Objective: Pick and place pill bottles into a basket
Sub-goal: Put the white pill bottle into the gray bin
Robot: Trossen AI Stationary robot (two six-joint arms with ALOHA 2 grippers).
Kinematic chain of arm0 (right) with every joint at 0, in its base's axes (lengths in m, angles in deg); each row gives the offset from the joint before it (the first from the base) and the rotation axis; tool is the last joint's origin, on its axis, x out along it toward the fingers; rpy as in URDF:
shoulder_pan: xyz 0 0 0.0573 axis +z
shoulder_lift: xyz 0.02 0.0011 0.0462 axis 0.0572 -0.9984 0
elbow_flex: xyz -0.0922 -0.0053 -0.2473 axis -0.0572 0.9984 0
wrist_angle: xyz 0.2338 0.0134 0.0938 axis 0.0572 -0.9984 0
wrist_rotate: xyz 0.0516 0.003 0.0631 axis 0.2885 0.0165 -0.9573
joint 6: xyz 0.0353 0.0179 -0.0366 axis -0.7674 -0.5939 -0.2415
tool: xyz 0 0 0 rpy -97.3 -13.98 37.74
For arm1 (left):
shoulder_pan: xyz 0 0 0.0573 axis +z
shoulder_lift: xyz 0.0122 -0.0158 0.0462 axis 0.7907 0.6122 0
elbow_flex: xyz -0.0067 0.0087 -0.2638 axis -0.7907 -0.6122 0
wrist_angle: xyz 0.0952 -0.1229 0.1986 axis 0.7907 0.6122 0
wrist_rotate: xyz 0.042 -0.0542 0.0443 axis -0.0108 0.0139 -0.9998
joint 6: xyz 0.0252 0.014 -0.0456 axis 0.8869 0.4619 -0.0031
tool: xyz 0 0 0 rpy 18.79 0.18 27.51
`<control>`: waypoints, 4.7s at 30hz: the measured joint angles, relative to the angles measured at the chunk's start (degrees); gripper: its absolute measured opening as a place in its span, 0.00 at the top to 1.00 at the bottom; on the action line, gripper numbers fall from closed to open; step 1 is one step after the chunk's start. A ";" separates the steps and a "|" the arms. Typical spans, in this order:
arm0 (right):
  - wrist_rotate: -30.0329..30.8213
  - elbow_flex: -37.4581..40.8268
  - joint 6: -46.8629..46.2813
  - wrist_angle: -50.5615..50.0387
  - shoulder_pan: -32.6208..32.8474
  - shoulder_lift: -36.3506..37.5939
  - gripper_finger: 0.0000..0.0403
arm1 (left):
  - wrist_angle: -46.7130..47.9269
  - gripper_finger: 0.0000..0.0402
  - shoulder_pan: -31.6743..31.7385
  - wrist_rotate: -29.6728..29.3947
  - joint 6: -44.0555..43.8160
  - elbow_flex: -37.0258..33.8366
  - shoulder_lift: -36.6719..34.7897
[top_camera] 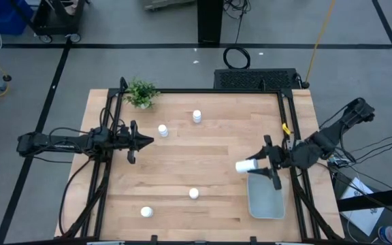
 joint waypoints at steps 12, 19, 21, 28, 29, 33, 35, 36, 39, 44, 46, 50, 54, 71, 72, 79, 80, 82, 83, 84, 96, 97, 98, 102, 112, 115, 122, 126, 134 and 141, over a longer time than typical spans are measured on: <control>7.20 -3.60 -13.92 -6.39 9.31 -6.83 0.59 | 0.36 0.92 0.02 0.00 -1.07 0.00 0.00; 7.38 -14.61 -24.54 -21.12 11.82 -15.18 0.59 | 0.89 0.92 0.00 0.00 -1.84 0.00 0.00; 7.39 -17.31 -29.18 -26.77 12.52 -16.99 0.59 | 1.70 0.92 0.02 -0.02 -2.12 0.00 0.00; 3.77 -20.76 -48.36 -41.56 14.04 -21.79 0.59 | 2.21 0.92 0.02 0.00 -2.28 0.00 0.01; 1.79 -20.82 -51.05 -43.03 14.04 -22.37 0.59 | 2.22 0.92 0.01 0.00 -2.29 0.00 0.01; -5.25 -20.83 -59.56 -48.01 14.02 -24.87 0.59 | 2.24 0.92 0.02 0.00 -2.32 0.00 0.00; -7.77 -20.83 -61.68 -48.17 14.02 -26.18 0.59 | 2.24 0.92 0.01 0.00 -2.30 0.00 0.01; -8.19 -20.83 -62.02 -47.53 14.03 -26.84 0.59 | 2.32 0.92 0.02 0.00 -2.30 0.00 0.00; -9.80 -20.85 -63.89 -46.44 14.52 -28.67 0.59 | 2.60 0.92 0.02 -0.01 -2.34 0.00 0.02; -10.99 -20.85 -69.53 -46.69 16.79 -31.87 0.59 | 2.59 0.92 0.02 0.00 -2.57 0.00 0.02; -11.03 -20.85 -72.26 -47.05 18.05 -33.15 0.59 | 2.57 0.92 0.00 -0.02 -2.59 0.00 0.02; -11.15 -20.85 -79.79 -48.37 21.24 -35.31 0.59 | 2.55 0.92 0.01 -0.01 -3.01 0.00 0.00; -11.07 -20.81 -83.70 -48.23 22.97 -37.53 0.59 | 2.45 0.92 0.01 -0.01 -3.39 0.00 0.00; -15.41 -10.83 -81.58 -34.18 20.16 -40.49 0.59 | 1.56 0.92 0.02 0.50 -5.36 0.00 0.00; -15.44 -10.16 -81.69 -33.32 20.16 -40.49 0.59 | 1.56 0.92 0.02 0.50 -5.38 0.00 0.00; -15.23 -6.53 -82.84 -28.02 20.73 -40.44 0.59 | 1.59 0.92 0.02 0.49 -5.58 0.00 0.00; -15.21 -6.35 -82.92 -27.70 20.78 -40.43 0.59 | 1.57 0.92 0.01 0.49 -5.71 0.00 0.00; -15.13 -6.08 -82.98 -26.96 21.01 -40.42 0.59 | 1.59 0.92 0.02 0.48 -6.14 0.00 0.00; -15.06 -6.01 -82.97 -26.84 21.03 -40.42 0.59 | 1.61 0.92 0.01 0.48 -6.29 0.00 0.00; -15.06 -6.01 -82.95 -26.82 21.03 -40.42 0.59 | 1.59 0.92 0.02 0.48 -6.30 0.00 0.00; -15.69 -5.86 -82.46 -25.17 21.01 -40.56 0.47 | 1.63 0.92 0.02 0.49 -7.18 0.00 0.00; -15.68 -5.86 -82.32 -24.77 21.01 -40.60 0.46 | 1.63 0.92 0.01 0.48 -7.20 0.00 0.00; -15.71 -5.86 -82.06 -24.57 21.01 -40.58 0.45 | 1.62 0.92 0.02 0.49 -7.29 0.00 0.00; -15.85 -5.86 -81.45 -24.75 20.90 -40.58 0.41 | 1.61 0.92 0.02 0.48 -7.31 0.00 0.00; -15.50 -5.86 -80.50 -26.13 20.74 -37.72 0.33 | 1.54 0.92 0.01 0.48 -7.56 0.00 0.00; -15.36 -5.88 -79.65 -27.05 19.98 -36.50 0.33 | 1.54 0.92 0.00 0.48 -7.59 0.00 0.00; -15.30 -5.88 -75.51 -30.17 17.05 -33.79 0.33 | 1.54 0.92 0.02 0.48 -7.58 0.00 0.00; -15.43 -5.88 -72.47 -31.95 15.04 -30.50 0.33 | 1.54 0.92 0.02 0.48 -7.57 0.00 0.00; -10.38 -5.88 -64.55 -31.27 12.24 -23.88 0.33 | 1.54 0.92 0.01 0.47 -7.57 0.00 0.00; 2.97 -5.90 -47.48 -22.44 9.17 -18.66 0.33 | 1.52 0.92 0.02 0.46 -7.12 0.00 0.00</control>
